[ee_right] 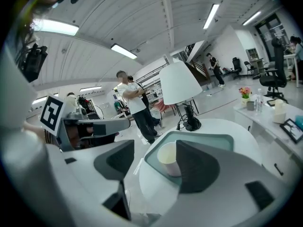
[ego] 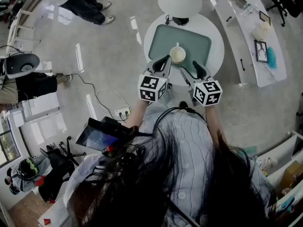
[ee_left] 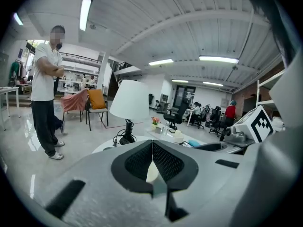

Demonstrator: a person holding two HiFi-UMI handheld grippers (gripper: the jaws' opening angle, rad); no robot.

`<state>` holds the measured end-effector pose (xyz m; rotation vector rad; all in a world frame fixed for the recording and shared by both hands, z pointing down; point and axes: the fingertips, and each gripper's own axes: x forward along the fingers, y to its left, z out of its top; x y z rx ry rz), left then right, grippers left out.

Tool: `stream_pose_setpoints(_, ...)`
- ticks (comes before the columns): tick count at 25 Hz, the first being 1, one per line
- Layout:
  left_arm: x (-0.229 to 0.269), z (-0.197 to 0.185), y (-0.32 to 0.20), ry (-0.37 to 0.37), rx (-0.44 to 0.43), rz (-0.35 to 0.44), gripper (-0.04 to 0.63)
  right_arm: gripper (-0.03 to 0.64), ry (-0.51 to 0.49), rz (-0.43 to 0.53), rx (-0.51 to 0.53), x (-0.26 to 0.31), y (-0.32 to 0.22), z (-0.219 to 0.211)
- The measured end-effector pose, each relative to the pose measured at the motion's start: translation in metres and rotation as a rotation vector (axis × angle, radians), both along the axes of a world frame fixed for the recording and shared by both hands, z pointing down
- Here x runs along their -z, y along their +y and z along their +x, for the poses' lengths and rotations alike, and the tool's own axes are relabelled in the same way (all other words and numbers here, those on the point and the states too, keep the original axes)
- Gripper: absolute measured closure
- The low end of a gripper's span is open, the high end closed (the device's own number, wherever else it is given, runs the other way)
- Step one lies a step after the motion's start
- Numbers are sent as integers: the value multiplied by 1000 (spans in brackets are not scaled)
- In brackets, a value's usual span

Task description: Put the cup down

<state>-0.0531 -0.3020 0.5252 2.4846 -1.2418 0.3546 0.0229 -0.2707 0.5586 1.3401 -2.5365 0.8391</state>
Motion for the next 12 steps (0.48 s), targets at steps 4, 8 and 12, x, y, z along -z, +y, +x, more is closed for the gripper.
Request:
stream_pose_setpoints(4,6,15,15,3,10,18,580,344,0,14,7,6,11,15)
stream_pose_setpoints(8,10,24,33,-5,38,30,580,358,-16,25,21,12,24,27)
stream_pose_setpoints(12,16,22,50,-7,93,38,580,362,-15,30,64,15,38,27)
